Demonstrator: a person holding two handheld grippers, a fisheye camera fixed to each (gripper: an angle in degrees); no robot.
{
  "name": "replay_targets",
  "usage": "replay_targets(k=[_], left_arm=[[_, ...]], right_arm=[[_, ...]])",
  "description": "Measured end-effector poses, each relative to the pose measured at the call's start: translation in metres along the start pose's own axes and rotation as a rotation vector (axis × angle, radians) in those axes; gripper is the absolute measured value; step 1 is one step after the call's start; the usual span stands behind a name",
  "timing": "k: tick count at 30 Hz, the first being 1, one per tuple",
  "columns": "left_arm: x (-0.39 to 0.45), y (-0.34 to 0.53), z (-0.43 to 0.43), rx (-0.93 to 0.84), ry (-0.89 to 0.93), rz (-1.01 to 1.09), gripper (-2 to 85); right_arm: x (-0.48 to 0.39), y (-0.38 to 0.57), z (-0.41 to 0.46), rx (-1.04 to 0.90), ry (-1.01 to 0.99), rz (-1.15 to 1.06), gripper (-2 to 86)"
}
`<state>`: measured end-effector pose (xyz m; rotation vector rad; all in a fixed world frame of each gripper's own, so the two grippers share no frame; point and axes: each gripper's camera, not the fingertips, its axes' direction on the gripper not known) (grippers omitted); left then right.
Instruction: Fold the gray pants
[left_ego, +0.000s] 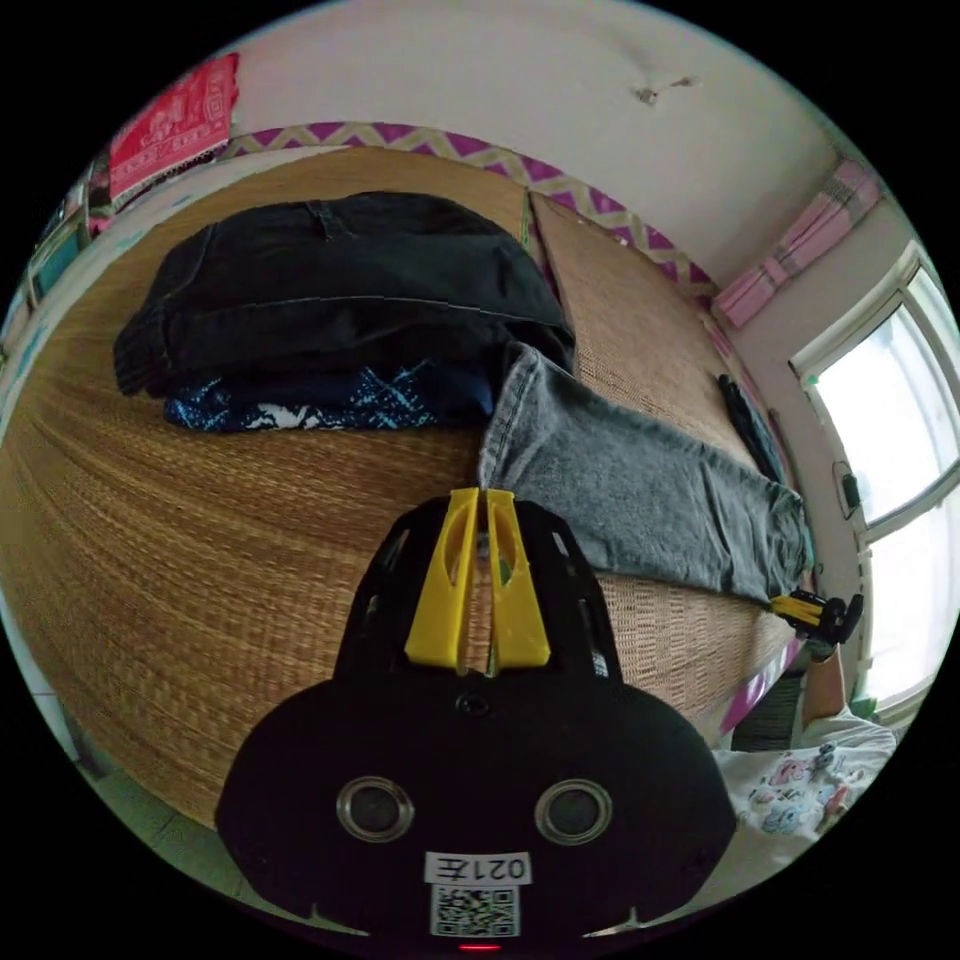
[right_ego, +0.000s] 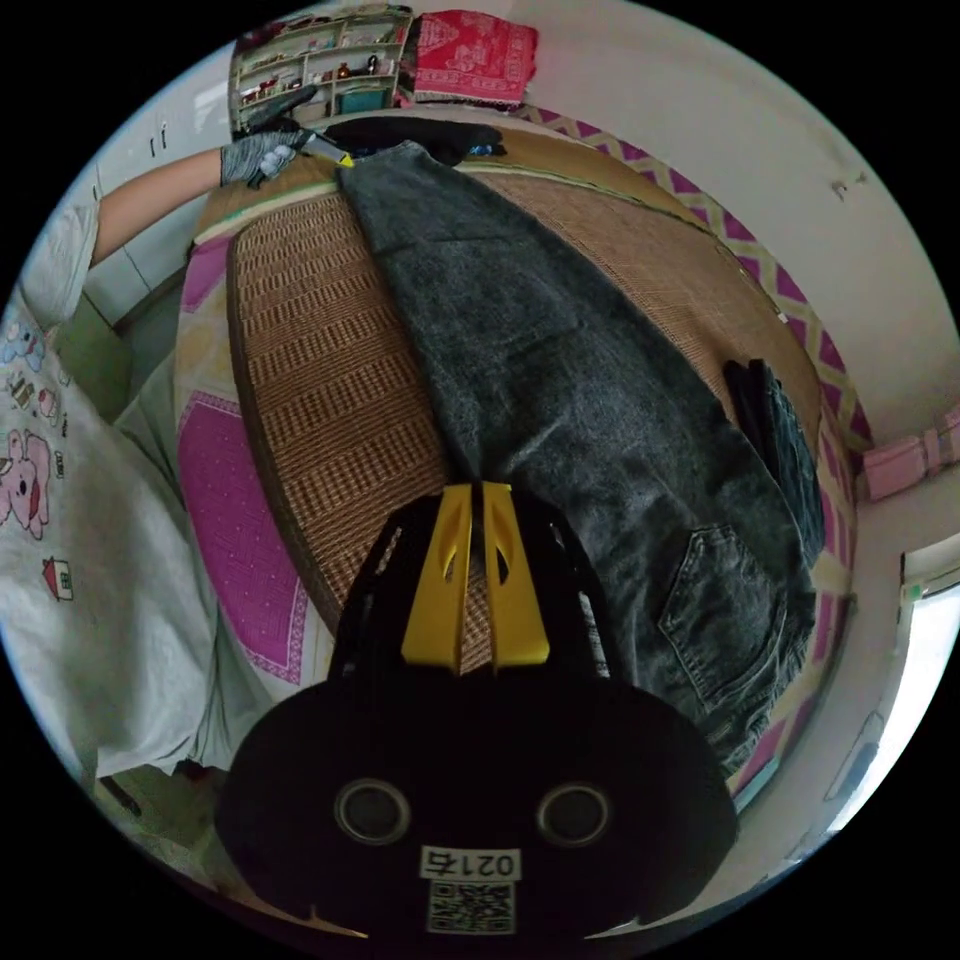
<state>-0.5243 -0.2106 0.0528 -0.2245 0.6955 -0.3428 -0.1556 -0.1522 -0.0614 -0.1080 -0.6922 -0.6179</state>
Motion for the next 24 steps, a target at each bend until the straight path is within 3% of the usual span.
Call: replay_targets(k=[4, 8, 10, 15, 17, 24], left_arm=[[-0.023, 0.018, -0.013, 0.062, -0.025, -0.062, -0.3], [-0.023, 0.050, -0.019, 0.081, 0.178, -0.100, 3.9], [-0.013, 0.063, -0.007, 0.068, 0.195, -0.126, 6.4], [-0.016, 0.086, 0.048, 0.017, 0.302, -0.350, 10.5], [-0.021, 0.094, 0.061, 0.077, 0.360, -0.448, 11.3], [0.000, 0.110, 0.099, 0.164, 0.330, -0.518, 12.9]], right_arm=[[0.017, 0.033, -0.009, 0.019, -0.052, 0.119, -0.9], [0.027, 0.058, -0.009, 0.052, -0.092, 0.200, -0.9], [0.031, 0.068, -0.006, 0.066, -0.109, 0.239, -0.8], [0.036, 0.081, 0.001, 0.059, -0.112, 0.283, -0.4], [0.037, 0.086, 0.001, 0.054, -0.105, 0.281, -0.3], [0.039, 0.116, 0.002, 0.063, -0.056, 0.269, -0.2]])
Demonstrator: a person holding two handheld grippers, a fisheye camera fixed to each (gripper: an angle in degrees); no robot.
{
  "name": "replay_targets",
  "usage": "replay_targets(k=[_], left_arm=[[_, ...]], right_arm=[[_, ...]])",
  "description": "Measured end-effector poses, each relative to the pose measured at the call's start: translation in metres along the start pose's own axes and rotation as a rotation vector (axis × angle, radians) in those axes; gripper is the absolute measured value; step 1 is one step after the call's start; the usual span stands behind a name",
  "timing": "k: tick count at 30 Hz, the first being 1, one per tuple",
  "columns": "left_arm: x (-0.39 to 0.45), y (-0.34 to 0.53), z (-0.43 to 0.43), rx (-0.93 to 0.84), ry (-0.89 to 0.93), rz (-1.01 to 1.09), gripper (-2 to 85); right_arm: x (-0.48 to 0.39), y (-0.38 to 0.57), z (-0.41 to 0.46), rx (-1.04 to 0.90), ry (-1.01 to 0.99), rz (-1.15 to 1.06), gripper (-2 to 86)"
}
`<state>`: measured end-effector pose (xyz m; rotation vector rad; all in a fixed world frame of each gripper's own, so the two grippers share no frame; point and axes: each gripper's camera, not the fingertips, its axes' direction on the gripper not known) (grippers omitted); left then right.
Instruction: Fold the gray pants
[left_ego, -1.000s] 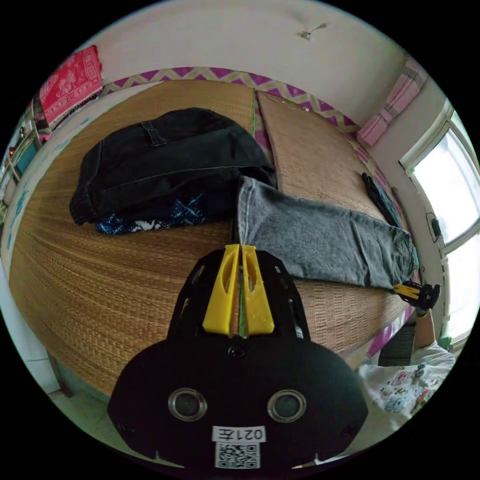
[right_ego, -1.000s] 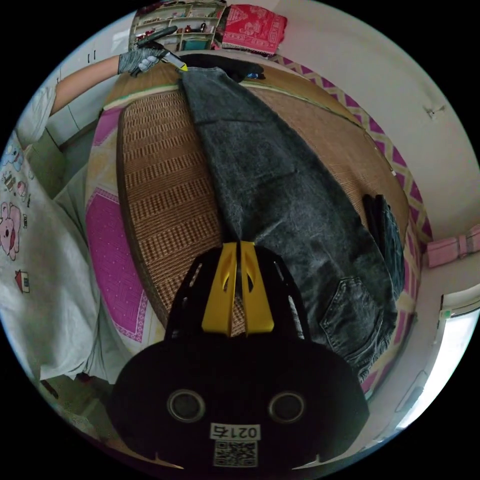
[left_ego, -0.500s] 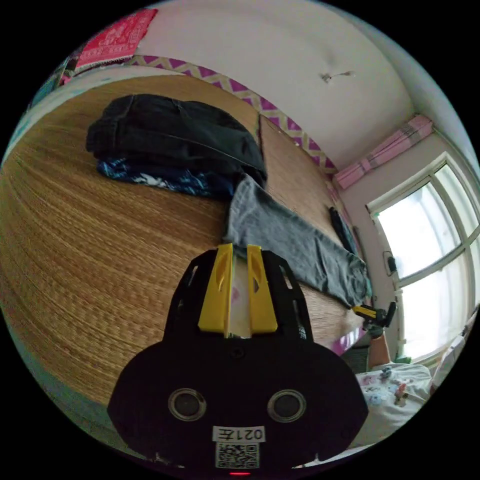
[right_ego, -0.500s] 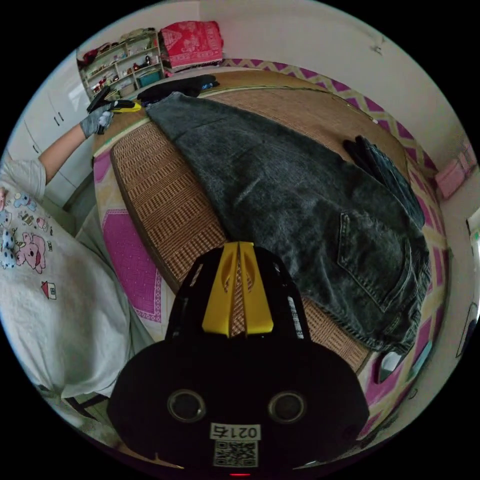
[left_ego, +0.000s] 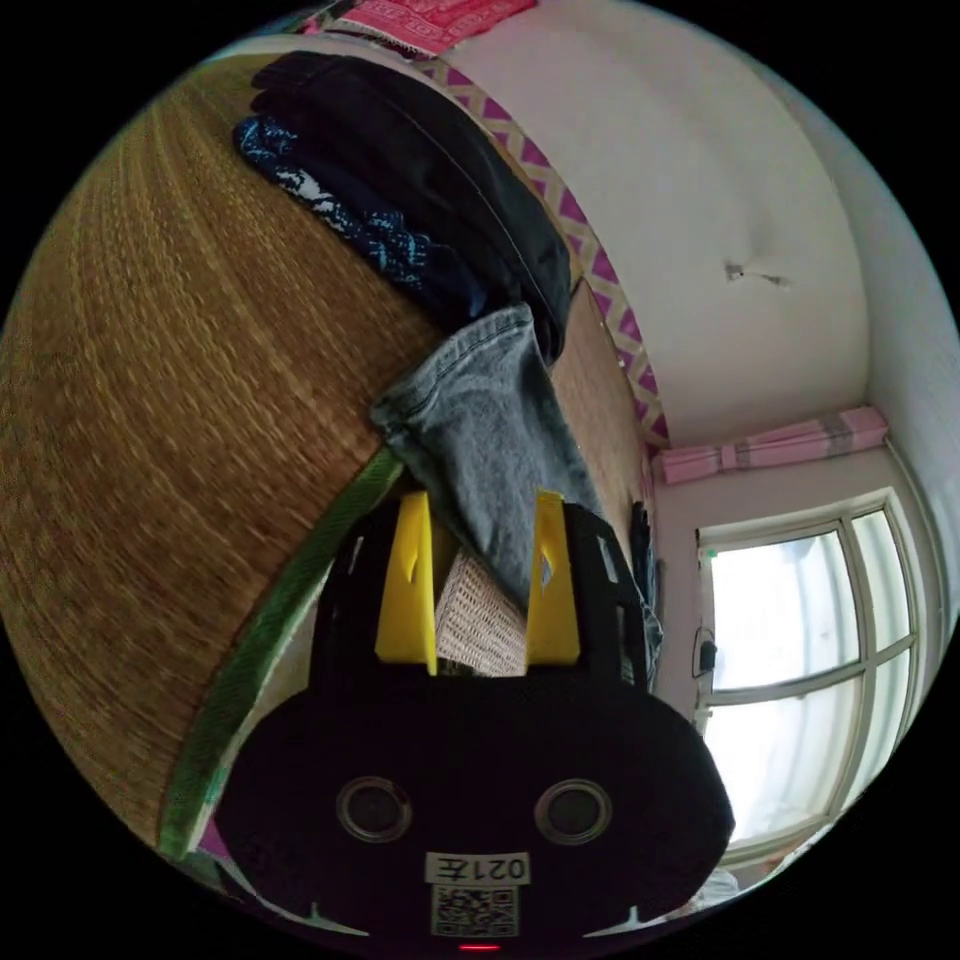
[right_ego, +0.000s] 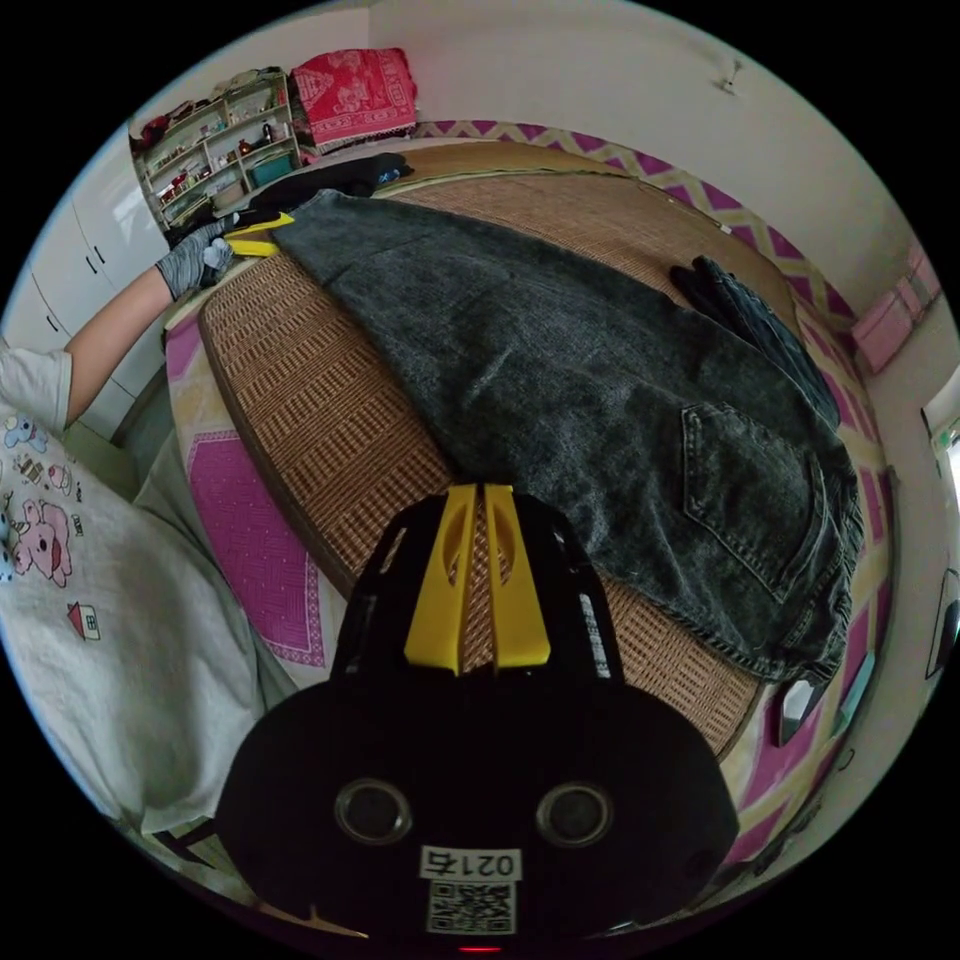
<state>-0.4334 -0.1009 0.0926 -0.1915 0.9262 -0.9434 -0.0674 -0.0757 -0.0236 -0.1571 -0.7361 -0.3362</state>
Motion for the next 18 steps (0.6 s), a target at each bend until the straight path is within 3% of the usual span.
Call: replay_targets(k=[4, 7, 13, 18], left_arm=[[-0.014, 0.029, 0.019, 0.064, 0.022, -0.053, 4.0], [-0.017, 0.050, 0.028, 0.076, 0.139, -0.031, -0.1], [0.091, 0.117, 0.030, 0.162, 0.109, 0.343, -0.9], [0.230, 0.228, 0.076, 0.219, -0.027, 0.724, -0.9]], right_arm=[[0.020, 0.023, -0.002, 0.029, -0.046, 0.047, -0.5], [0.036, 0.051, -0.017, 0.103, -0.081, 0.094, -0.8], [0.085, 0.141, -0.050, 0.337, -0.284, 0.319, -0.7], [0.109, 0.200, -0.038, 0.355, -0.291, 0.413, -0.7]])
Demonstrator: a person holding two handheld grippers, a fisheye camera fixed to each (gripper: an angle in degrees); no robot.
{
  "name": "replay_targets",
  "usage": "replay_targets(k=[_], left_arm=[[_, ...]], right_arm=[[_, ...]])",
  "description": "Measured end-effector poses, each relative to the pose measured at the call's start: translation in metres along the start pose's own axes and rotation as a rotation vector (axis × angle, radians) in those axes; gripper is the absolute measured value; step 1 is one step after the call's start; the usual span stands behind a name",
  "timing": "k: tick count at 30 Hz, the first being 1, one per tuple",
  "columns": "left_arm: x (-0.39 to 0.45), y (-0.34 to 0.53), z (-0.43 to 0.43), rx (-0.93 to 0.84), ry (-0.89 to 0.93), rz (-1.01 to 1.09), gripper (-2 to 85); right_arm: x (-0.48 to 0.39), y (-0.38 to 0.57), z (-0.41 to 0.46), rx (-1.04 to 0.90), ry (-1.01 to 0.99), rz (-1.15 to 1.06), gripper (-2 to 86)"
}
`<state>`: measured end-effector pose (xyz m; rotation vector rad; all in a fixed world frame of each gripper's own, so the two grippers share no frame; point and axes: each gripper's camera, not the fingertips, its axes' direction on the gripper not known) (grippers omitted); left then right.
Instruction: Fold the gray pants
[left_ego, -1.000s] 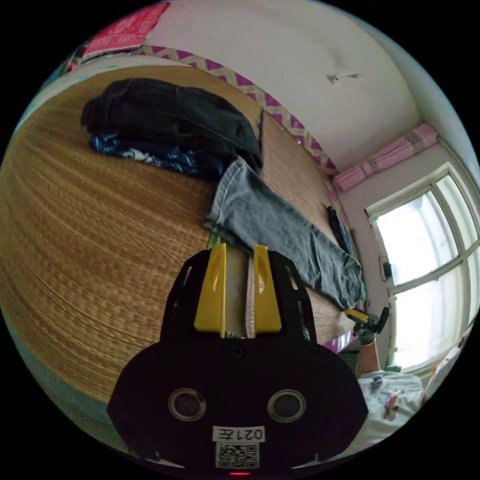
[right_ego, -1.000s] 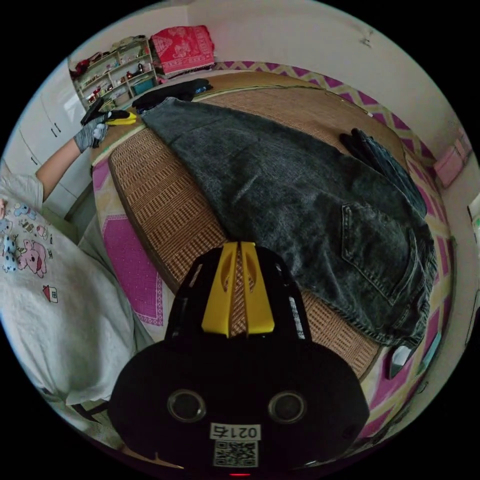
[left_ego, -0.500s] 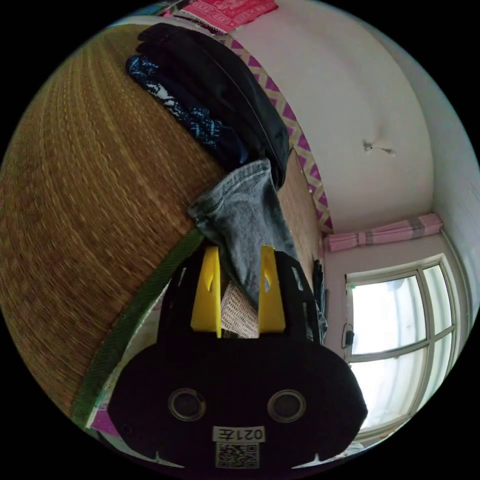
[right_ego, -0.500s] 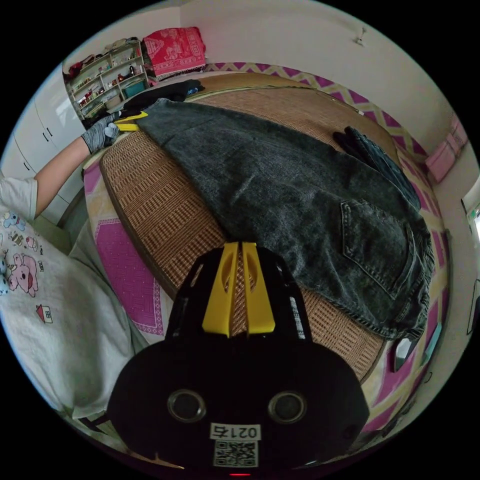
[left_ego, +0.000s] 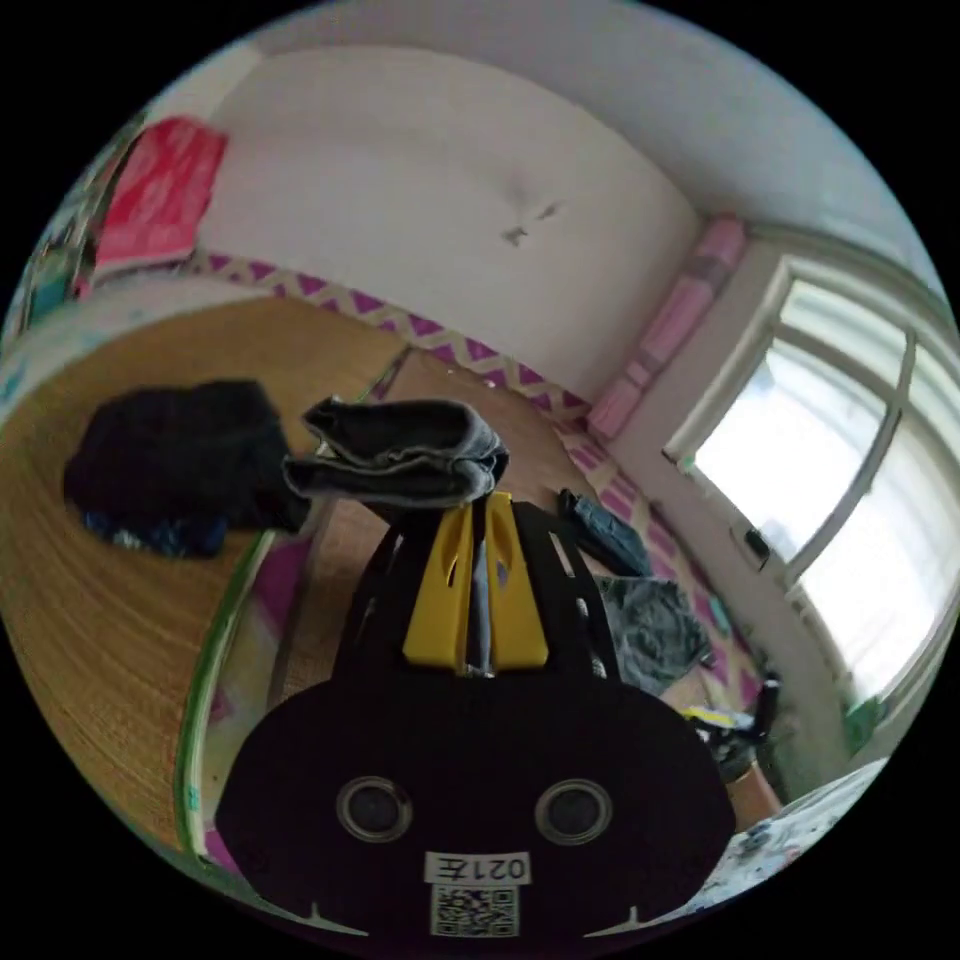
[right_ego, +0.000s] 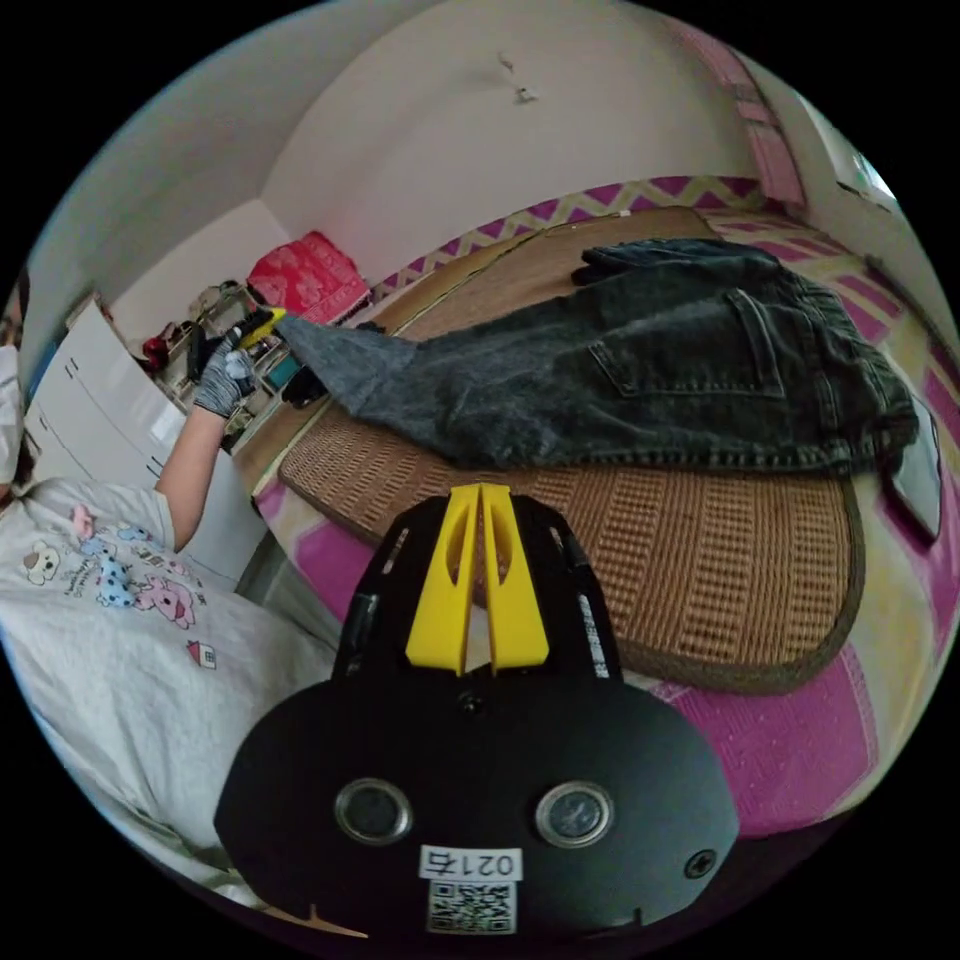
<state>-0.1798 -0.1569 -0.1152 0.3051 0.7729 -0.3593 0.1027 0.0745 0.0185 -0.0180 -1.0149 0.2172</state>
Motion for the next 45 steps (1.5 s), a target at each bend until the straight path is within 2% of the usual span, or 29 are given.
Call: replay_targets(k=[2, 6, 9, 11, 13, 19, 21, 22, 23, 25, 27, 29, 31, 32, 39, 41, 45], left_arm=[[0.102, 0.023, 0.034, -0.013, -0.071, 0.222, -0.9], [0.234, 0.093, 0.112, -0.085, -0.112, 0.512, -0.9], [0.306, 0.175, 0.198, -0.220, -0.119, 0.677, -0.9], [0.333, 0.245, 0.272, -0.408, -0.159, 0.752, -0.9], [0.339, 0.281, 0.303, -0.474, -0.150, 0.737, -0.9], [0.362, 0.310, 0.315, -0.366, -0.111, 0.650, -0.7], [0.366, 0.329, 0.334, -0.426, -0.089, 0.679, -0.4], [0.370, 0.348, 0.358, -0.557, -0.091, 0.749, -0.1], [0.372, 0.357, 0.357, -0.496, -0.096, 0.791, 0.7], [0.378, 0.361, 0.357, -0.535, -0.075, 0.834, 2.8], [0.375, 0.356, 0.350, -0.541, 0.018, 0.789, 4.4], [0.363, 0.346, 0.336, -0.562, 0.276, 0.697, 5.0], [0.350, 0.341, 0.325, -0.579, 0.460, 0.624, 4.4], [0.341, 0.339, 0.319, -0.586, 0.517, 0.582, 3.6], [0.293, 0.344, 0.271, -0.551, 0.467, 0.525, -0.5], [0.274, 0.348, 0.259, -0.553, 0.383, 0.504, -0.8], [0.251, 0.353, 0.243, -0.538, 0.280, 0.502, -0.9]], right_arm=[[0.011, 0.010, -0.003, 0.004, 0.017, 0.008, -0.7], [0.022, 0.020, -0.013, 0.024, 0.018, -0.035, -0.7], [0.022, 0.027, -0.015, 0.017, 0.053, -0.096, -0.6], [0.023, 0.031, -0.017, 0.012, 0.067, -0.128, -0.7], [0.028, 0.037, -0.021, 0.017, 0.066, -0.152, -0.7], [0.056, 0.047, -0.038, 0.061, -0.003, -0.121, -0.5], [0.064, 0.048, -0.043, 0.069, -0.020, -0.106, -0.4], [0.069, 0.049, -0.045, 0.071, -0.025, -0.098, -0.2], [0.072, 0.050, -0.046, 0.073, -0.025, -0.093, -0.1], [0.083, 0.051, -0.053, 0.095, -0.004, -0.034, 1.0], [0.102, 0.053, -0.065, 0.133, -0.021, 0.076, 4.6], [0.134, 0.056, -0.082, 0.203, -0.096, 0.247, 7.7], [0.178, 0.064, -0.105, 0.298, -0.117, 0.494, 10.3], [0.186, 0.065, -0.109, 0.317, -0.125, 0.533, 10.6], [0.239, 0.067, -0.150, 0.485, -0.071, 0.924, 12.3], [0.250, 0.054, -0.148, 0.439, 0.050, 0.957, 12.9], [0.262, 0.023, -0.125, 0.390, 0.106, 1.003, 13.4]])
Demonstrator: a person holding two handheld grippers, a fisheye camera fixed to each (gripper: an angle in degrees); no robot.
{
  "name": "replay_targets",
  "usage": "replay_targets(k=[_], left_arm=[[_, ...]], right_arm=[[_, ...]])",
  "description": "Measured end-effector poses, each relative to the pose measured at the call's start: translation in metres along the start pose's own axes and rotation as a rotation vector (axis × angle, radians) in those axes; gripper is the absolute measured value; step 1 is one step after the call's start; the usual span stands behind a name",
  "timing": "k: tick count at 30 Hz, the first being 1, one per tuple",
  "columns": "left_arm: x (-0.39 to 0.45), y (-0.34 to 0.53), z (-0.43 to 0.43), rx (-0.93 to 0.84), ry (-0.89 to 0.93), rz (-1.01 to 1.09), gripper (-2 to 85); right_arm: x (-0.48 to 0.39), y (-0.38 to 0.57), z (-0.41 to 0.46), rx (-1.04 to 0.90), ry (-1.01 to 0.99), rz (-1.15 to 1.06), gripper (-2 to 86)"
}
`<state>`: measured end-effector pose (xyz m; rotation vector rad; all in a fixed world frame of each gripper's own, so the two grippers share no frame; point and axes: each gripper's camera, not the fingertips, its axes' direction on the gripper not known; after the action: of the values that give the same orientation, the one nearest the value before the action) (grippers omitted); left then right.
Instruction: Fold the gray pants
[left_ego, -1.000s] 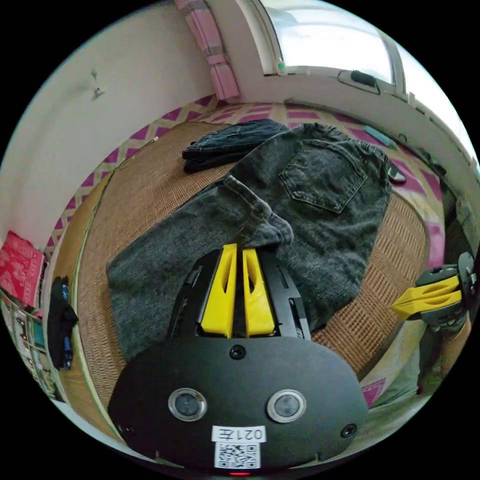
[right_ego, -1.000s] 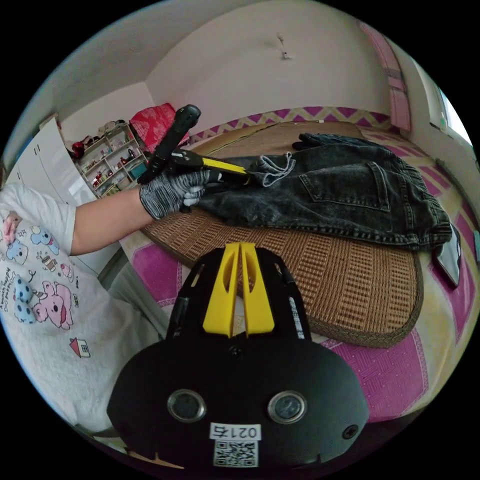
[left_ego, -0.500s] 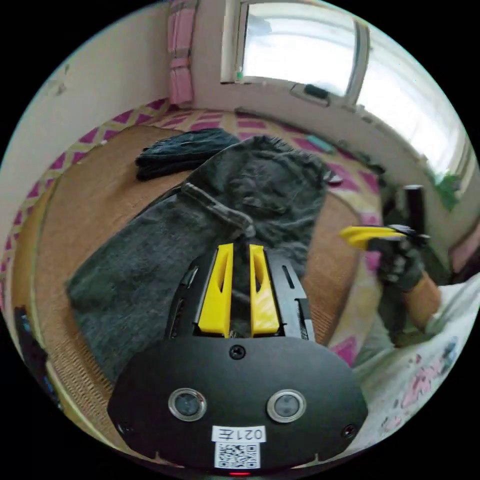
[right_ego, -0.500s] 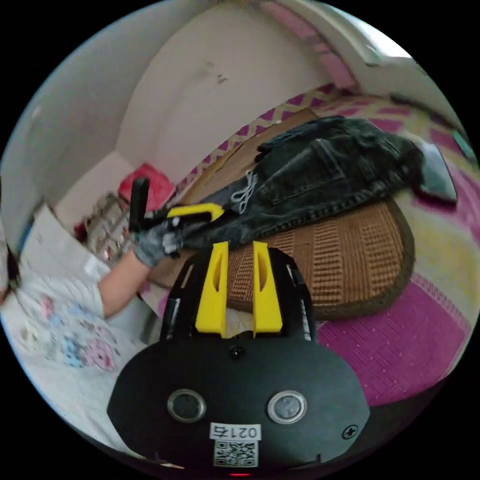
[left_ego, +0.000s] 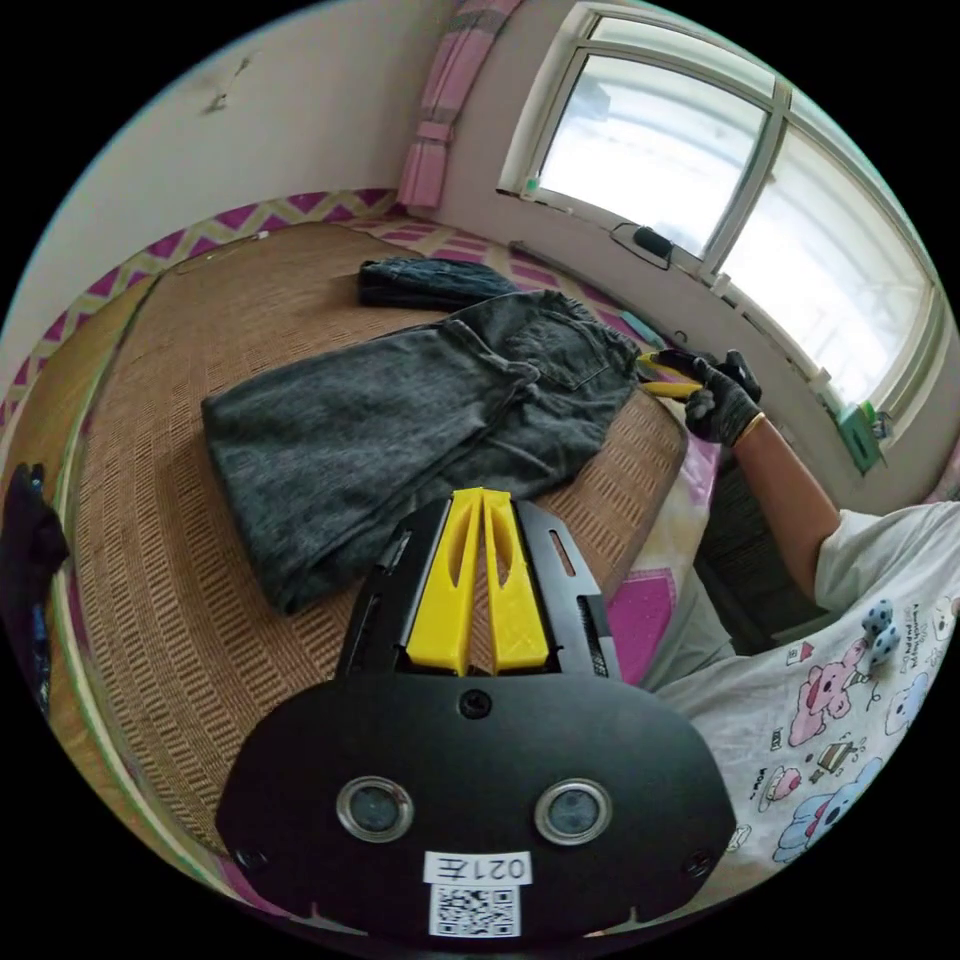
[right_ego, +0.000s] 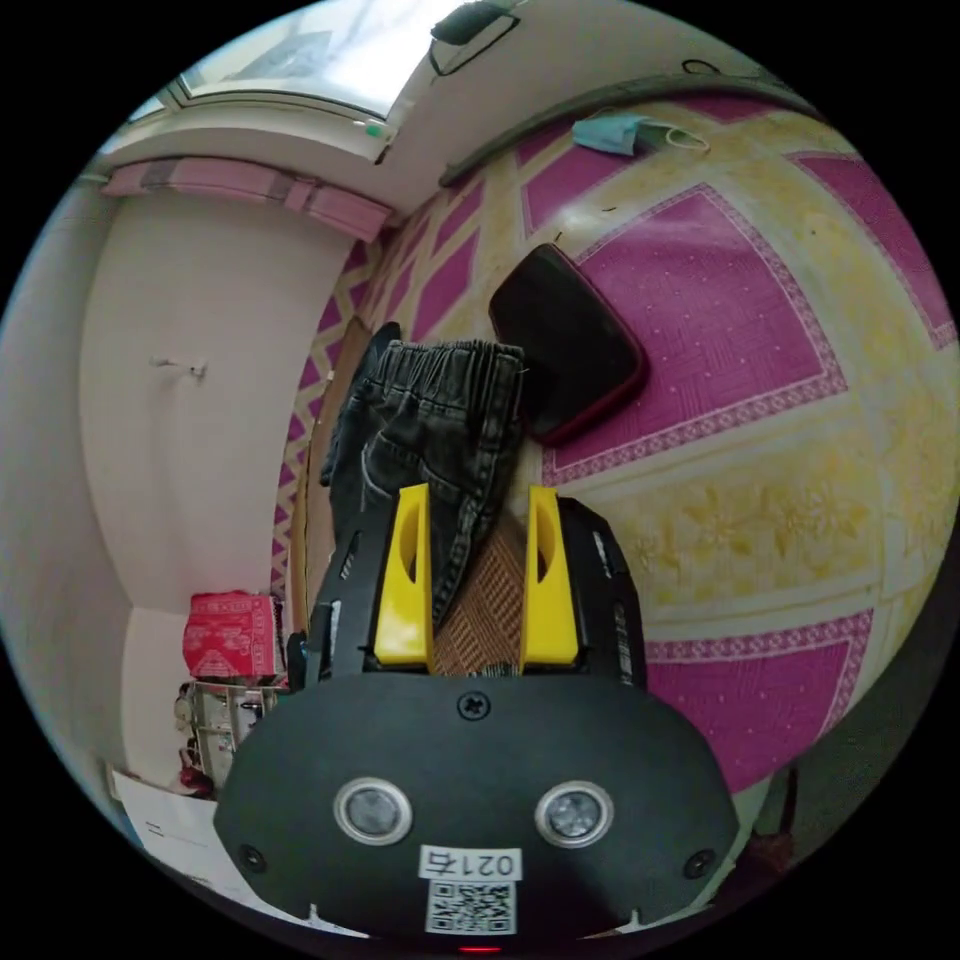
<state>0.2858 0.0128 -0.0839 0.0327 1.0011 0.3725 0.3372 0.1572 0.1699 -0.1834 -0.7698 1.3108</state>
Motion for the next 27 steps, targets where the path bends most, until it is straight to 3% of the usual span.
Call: replay_targets(k=[5, 9, 11, 17, 20, 22, 27], left_arm=[[-0.022, 0.026, -0.026, 0.025, 0.013, -0.050, -1.0], [-0.041, 0.040, -0.050, 0.051, 0.025, -0.095, -1.0], [-0.052, 0.049, -0.066, 0.061, 0.021, -0.117, -1.0], [-0.083, 0.071, -0.109, 0.090, -0.003, -0.153, -1.0], [-0.098, 0.082, -0.128, 0.117, 0.009, -0.182, -1.0], [-0.107, 0.089, -0.138, 0.130, 0.016, -0.200, -1.0], [-0.130, 0.109, -0.164, 0.139, 0.010, -0.251, -1.0]], right_arm=[[-0.015, -0.008, 0.028, 0.032, -0.085, 0.094, 12.5], [-0.012, 0.001, 0.055, 0.015, -0.289, 0.160, 8.2], [-0.031, 0.012, 0.051, 0.026, -0.289, 0.112, 6.8], [-0.252, 0.110, 0.013, 0.130, -0.104, -0.540, 6.1], [-0.381, 0.210, 0.033, 0.131, 0.064, -0.922, 6.2], [-0.461, 0.313, 0.073, 0.137, 0.209, -1.226, 6.2], [-0.516, 0.521, 0.191, 0.105, 0.404, -1.738, 6.1]])
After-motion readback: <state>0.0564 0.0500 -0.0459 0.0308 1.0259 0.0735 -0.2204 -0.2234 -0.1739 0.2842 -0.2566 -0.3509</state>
